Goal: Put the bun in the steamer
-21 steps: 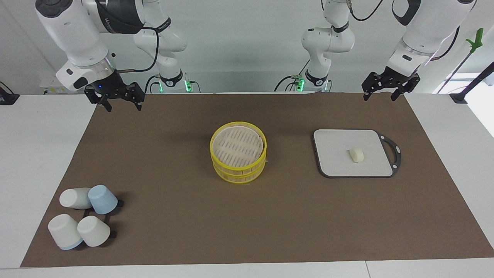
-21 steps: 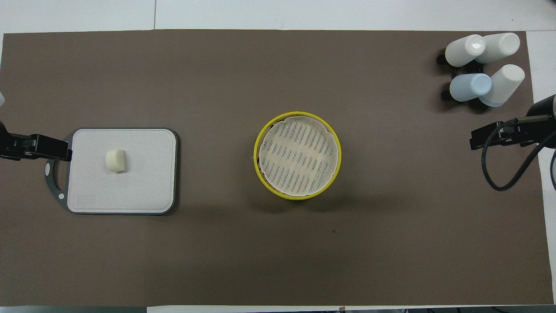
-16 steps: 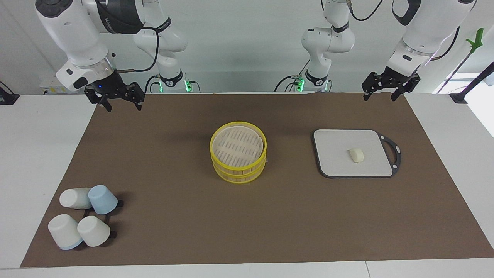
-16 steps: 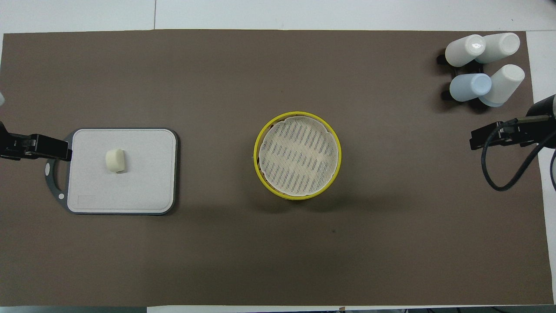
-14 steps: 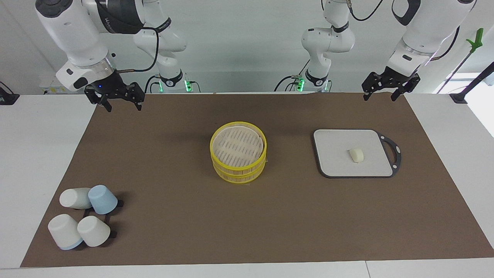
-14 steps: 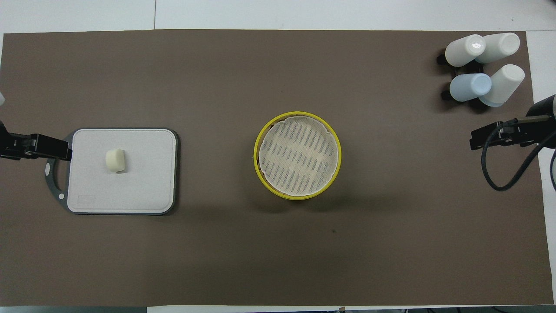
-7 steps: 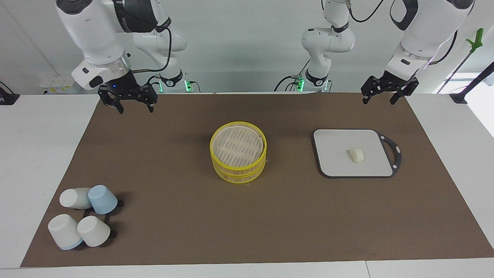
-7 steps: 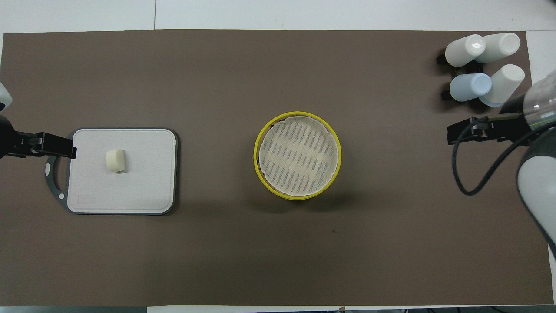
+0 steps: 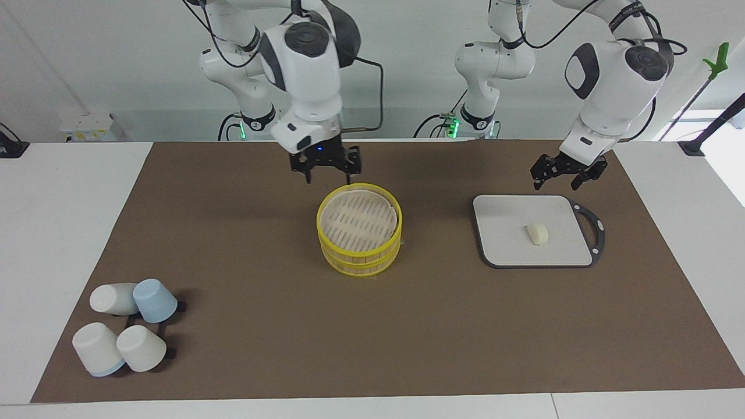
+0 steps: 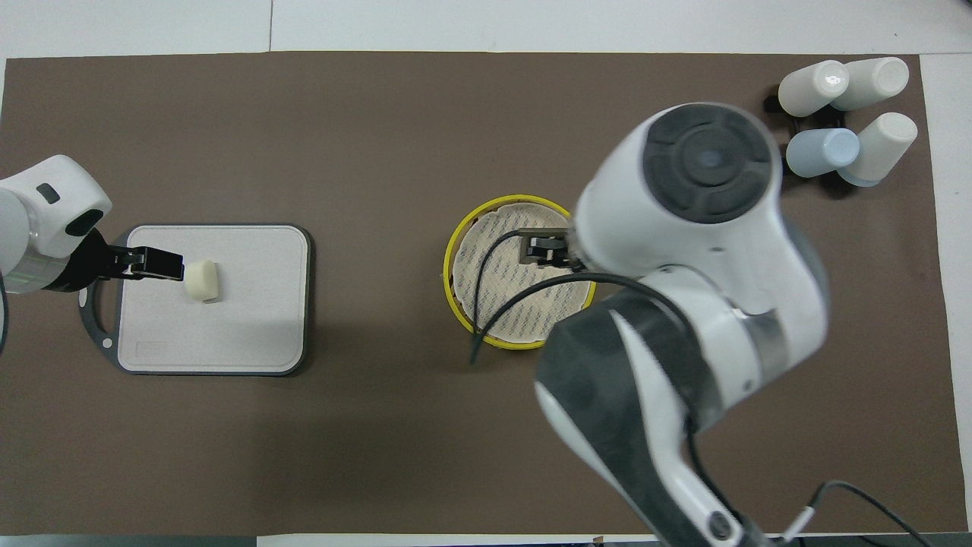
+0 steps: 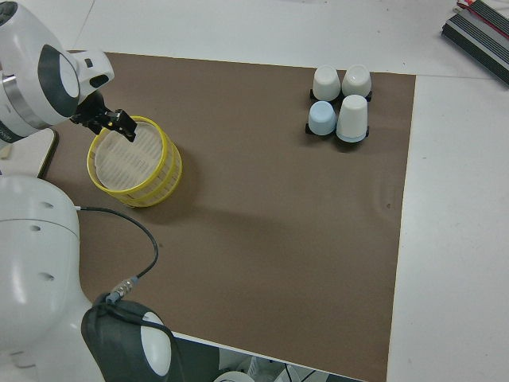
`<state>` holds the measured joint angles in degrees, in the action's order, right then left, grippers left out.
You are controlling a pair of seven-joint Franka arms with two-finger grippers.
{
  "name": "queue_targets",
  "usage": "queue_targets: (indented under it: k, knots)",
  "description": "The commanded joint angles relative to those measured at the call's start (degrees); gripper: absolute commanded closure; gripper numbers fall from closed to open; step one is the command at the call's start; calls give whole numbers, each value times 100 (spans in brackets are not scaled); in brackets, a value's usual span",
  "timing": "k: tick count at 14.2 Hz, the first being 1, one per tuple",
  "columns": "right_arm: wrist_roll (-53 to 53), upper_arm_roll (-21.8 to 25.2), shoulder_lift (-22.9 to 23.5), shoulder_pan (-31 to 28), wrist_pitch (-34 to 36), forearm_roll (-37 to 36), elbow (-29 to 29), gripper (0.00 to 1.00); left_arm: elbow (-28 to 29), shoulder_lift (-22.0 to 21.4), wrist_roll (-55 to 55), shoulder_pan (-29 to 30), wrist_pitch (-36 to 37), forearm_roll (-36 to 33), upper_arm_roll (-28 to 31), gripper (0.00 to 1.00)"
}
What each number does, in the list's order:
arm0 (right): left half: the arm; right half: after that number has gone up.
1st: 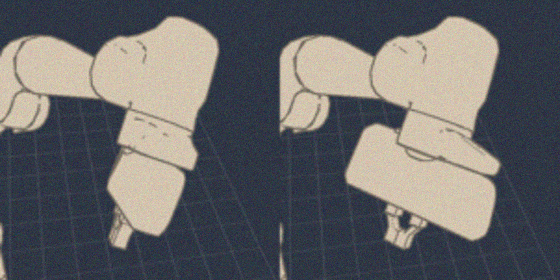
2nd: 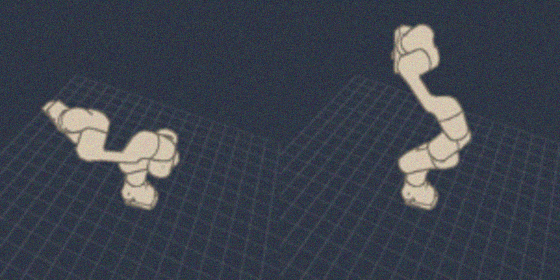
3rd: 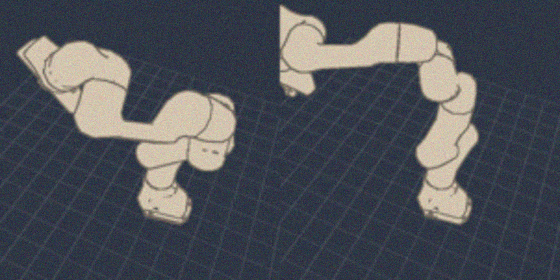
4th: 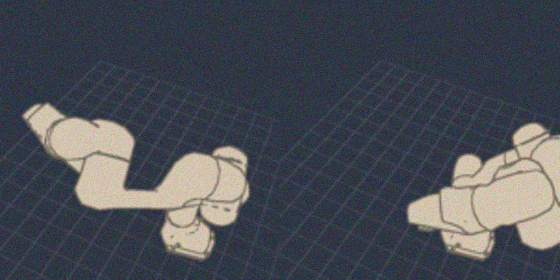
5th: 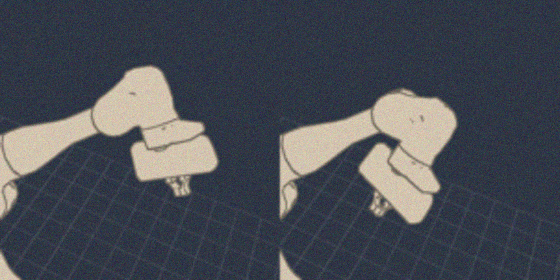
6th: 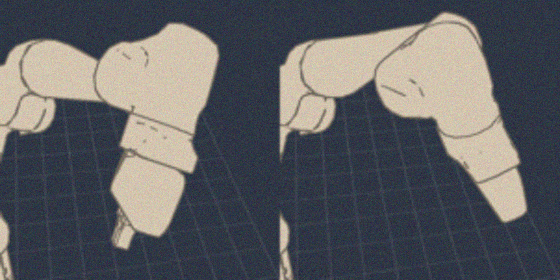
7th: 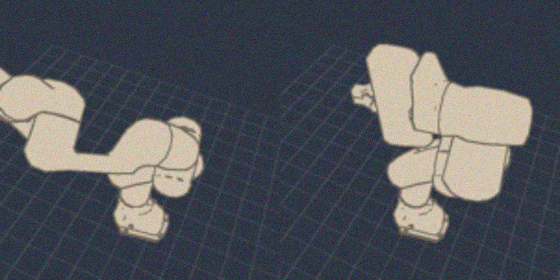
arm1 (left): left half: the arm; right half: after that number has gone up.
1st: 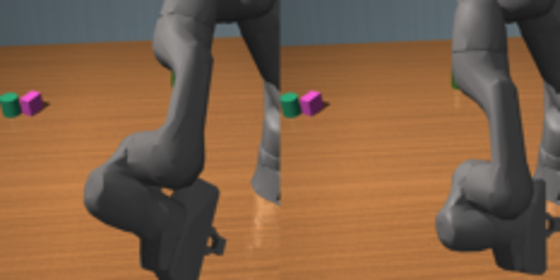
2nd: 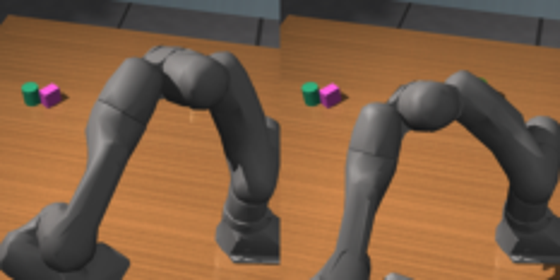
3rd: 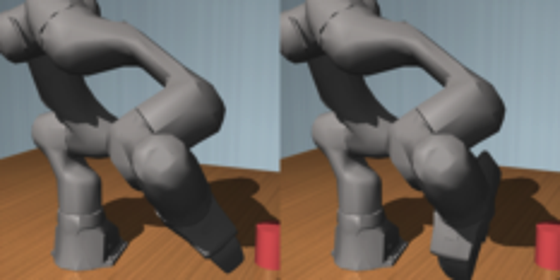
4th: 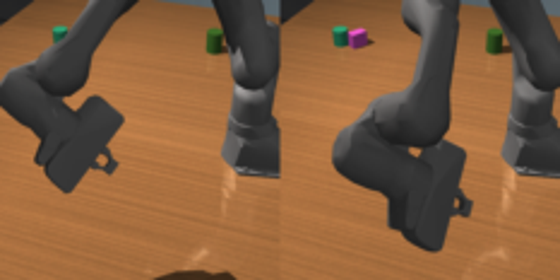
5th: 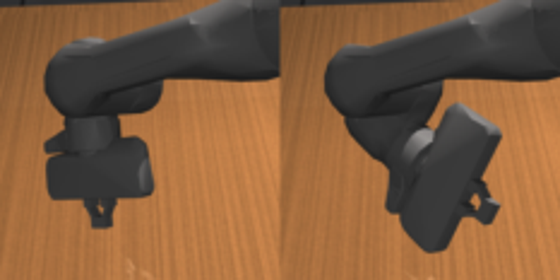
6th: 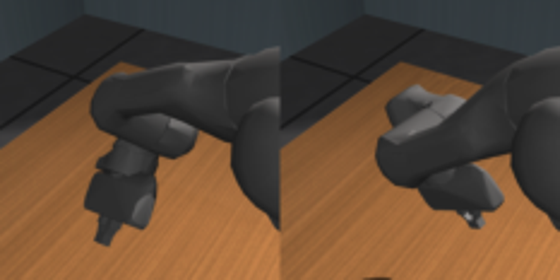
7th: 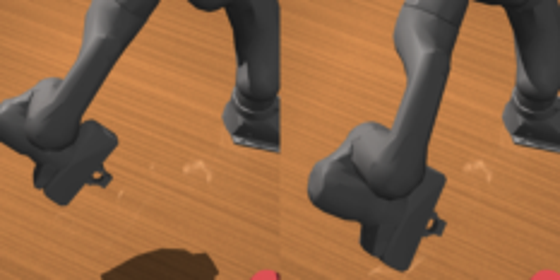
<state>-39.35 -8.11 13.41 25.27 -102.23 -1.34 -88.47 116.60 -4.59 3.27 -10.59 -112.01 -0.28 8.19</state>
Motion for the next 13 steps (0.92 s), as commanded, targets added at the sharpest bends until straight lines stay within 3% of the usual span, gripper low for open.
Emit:
queue_targets:
  k: [1, 4, 7, 9, 13]
  knots:
    - [-336, 37, 846, 355, -50, -104, 937, 5, 731, 19, 130, 92, -960, -69, -2, 0]
    - [-888, 72, 1382, 838, -235, -208, 1217, 8, 899, 405, 577, 276, -1489, -69, -11, 0]
    - [-925, 55, 1480, 865, -674, -306, 1139, 9, 1030, 801, 622, 409, -2060, -69, -11, 0]
    - [-943, 55, 1533, 900, -798, -306, 1043, 10, 1294, 846, 604, 426, -2500, -69, -11, 0]
    - [-934, 55, 1542, 865, -1008, -306, 771, 12, 1321, 1152, 569, 426, -2852, 177, -28, 0]
